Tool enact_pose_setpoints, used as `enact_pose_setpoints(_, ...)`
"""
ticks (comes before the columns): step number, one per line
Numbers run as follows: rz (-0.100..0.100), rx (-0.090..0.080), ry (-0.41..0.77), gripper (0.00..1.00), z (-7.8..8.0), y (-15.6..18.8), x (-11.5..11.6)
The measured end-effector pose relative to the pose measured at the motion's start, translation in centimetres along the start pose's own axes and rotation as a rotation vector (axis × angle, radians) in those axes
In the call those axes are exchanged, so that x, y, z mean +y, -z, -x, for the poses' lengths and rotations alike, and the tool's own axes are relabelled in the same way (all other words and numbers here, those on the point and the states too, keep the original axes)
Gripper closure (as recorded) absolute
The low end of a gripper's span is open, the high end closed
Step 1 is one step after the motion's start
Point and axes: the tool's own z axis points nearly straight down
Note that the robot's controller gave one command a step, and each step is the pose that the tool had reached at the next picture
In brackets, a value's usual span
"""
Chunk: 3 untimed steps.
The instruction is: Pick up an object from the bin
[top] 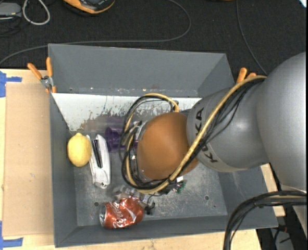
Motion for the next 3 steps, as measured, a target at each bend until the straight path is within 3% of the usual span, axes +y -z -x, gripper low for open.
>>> enact_pose_setpoints(3,0.006,0.005,-0.006,1.0,0.0,6.0,0.3)
